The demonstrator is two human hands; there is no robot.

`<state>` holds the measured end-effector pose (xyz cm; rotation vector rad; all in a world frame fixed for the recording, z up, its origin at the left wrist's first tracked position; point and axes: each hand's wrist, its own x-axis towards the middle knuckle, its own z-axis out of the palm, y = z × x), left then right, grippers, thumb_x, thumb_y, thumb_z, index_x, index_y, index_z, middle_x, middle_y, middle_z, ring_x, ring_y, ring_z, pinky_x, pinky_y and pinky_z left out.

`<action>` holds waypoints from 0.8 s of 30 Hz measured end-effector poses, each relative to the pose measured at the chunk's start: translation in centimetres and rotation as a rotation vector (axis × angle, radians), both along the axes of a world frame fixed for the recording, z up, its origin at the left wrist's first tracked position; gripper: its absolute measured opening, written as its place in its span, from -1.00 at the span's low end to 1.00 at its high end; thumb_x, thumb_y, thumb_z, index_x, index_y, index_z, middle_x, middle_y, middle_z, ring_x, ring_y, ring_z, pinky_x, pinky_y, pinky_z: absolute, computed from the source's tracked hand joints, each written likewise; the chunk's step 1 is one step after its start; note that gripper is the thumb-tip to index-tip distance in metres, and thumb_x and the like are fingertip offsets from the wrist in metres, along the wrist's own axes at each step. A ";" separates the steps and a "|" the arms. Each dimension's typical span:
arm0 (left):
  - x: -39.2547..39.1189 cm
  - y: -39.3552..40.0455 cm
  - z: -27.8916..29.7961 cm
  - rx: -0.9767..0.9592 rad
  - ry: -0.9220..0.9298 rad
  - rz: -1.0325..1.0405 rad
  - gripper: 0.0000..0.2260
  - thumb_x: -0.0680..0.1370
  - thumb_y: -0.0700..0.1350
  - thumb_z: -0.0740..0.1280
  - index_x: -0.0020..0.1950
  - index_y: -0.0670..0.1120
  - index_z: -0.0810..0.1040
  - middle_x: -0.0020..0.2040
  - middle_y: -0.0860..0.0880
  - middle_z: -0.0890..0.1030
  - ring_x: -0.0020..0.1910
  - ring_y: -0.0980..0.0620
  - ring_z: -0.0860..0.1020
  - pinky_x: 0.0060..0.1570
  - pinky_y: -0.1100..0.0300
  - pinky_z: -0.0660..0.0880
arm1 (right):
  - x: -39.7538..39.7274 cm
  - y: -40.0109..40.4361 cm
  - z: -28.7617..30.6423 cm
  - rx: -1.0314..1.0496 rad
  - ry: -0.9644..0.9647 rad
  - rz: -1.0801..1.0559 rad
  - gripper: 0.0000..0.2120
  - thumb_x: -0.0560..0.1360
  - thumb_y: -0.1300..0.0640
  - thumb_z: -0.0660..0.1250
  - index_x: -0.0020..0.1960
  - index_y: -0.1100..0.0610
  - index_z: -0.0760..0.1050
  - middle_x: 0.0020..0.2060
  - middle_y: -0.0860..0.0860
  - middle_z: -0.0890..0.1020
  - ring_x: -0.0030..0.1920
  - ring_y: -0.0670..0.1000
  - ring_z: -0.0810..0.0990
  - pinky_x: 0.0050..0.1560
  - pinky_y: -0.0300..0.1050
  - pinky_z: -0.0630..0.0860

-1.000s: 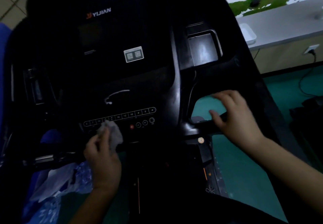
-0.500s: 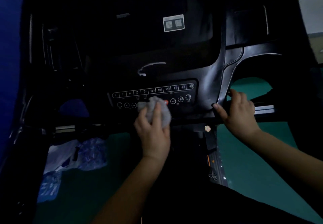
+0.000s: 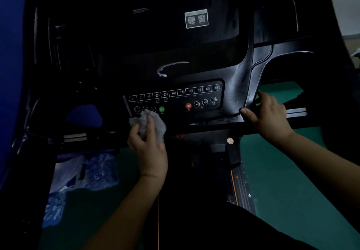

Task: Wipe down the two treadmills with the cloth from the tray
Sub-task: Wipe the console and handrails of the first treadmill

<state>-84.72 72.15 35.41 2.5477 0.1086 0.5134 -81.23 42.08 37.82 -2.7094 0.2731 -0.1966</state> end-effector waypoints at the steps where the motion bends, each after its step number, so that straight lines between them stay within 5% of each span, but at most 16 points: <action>1: -0.2 -1.3 -0.6 0.062 -0.034 -0.011 -0.60 0.57 -0.18 0.28 0.33 0.20 0.43 0.30 0.27 0.32 0.30 0.21 0.34 0.25 0.37 0.36 | 0.0 -0.1 -0.1 -0.008 0.001 0.007 -0.16 0.42 -0.34 0.27 0.38 0.32 0.31 0.15 0.29 0.53 0.18 0.30 0.49 0.18 0.14 0.34; 3: -0.5 -4.0 -1.0 0.097 -0.054 -0.096 -0.74 0.60 0.00 0.24 0.28 0.24 0.46 0.21 0.32 0.36 0.20 0.42 0.31 0.25 0.24 0.40 | 0.1 -0.4 -0.3 -0.029 0.008 0.024 -0.20 0.42 -0.25 0.35 0.39 0.33 0.30 0.16 0.29 0.52 0.18 0.30 0.49 0.18 0.15 0.34; 7: -0.5 -10.5 -0.9 0.166 -0.106 -0.383 -0.52 0.43 -0.16 0.21 0.35 0.07 0.48 0.26 -0.07 0.33 0.10 -0.09 0.34 0.03 0.06 0.47 | 0.1 -0.7 -0.3 -0.053 0.021 0.052 -0.20 0.40 -0.18 0.38 0.40 0.34 0.28 0.16 0.30 0.52 0.18 0.31 0.49 0.17 0.15 0.35; 12: 0.0 -12.0 0.4 0.205 -0.117 -0.466 -0.57 0.48 -0.12 0.19 0.34 0.12 0.49 0.27 -0.02 0.33 0.10 -0.08 0.35 -0.02 0.08 0.48 | 0.0 -1.0 -0.1 -0.047 0.024 0.096 -0.19 0.40 -0.16 0.40 0.41 0.36 0.26 0.20 0.31 0.50 0.20 0.33 0.48 0.17 0.16 0.36; 14: -0.2 -9.2 -0.5 0.149 -0.128 -0.380 -0.63 0.49 -0.09 0.25 0.27 0.19 0.51 0.23 0.02 0.38 0.08 -0.07 0.38 0.03 0.09 0.43 | 0.0 -1.2 -0.1 -0.041 0.028 0.095 -0.21 0.41 -0.16 0.40 0.40 0.35 0.27 0.19 0.31 0.50 0.18 0.32 0.48 0.16 0.16 0.36; 16: -0.3 -5.6 -0.9 -0.151 -0.038 -0.121 -0.77 0.50 0.07 0.35 0.14 0.25 0.51 0.12 0.07 0.49 0.07 -0.01 0.48 0.13 0.01 0.48 | 0.0 -1.2 -0.2 -0.041 0.030 0.094 -0.21 0.41 -0.17 0.39 0.40 0.34 0.28 0.17 0.30 0.51 0.16 0.32 0.50 0.14 0.17 0.38; 19: -0.4 -0.7 0.0 -0.281 -0.023 0.228 -0.70 0.49 0.16 0.37 0.15 0.07 0.51 0.10 0.01 0.54 0.04 0.07 0.55 0.02 0.12 0.51 | 0.0 -1.1 -0.3 -0.037 0.028 0.094 -0.21 0.41 -0.17 0.39 0.40 0.34 0.28 0.16 0.30 0.53 0.15 0.31 0.50 0.13 0.17 0.38; 22: -0.3 -0.1 0.4 -0.249 -0.042 0.358 -0.64 0.56 -0.02 0.33 0.34 0.04 0.39 0.27 0.03 0.38 0.22 0.11 0.43 0.14 0.33 0.46 | 0.0 -1.0 -0.1 -0.044 0.032 0.088 -0.20 0.41 -0.19 0.37 0.40 0.35 0.27 0.15 0.29 0.52 0.15 0.31 0.50 0.13 0.16 0.37; 24: -0.7 -1.9 -0.6 -0.194 -0.006 0.349 -0.63 0.47 0.11 0.37 0.26 0.21 0.42 0.32 0.02 0.36 0.23 0.14 0.44 0.31 0.13 0.42 | -0.1 -0.9 -0.1 -0.051 0.037 0.082 -0.19 0.41 -0.20 0.36 0.41 0.35 0.26 0.15 0.30 0.52 0.15 0.32 0.50 0.13 0.17 0.36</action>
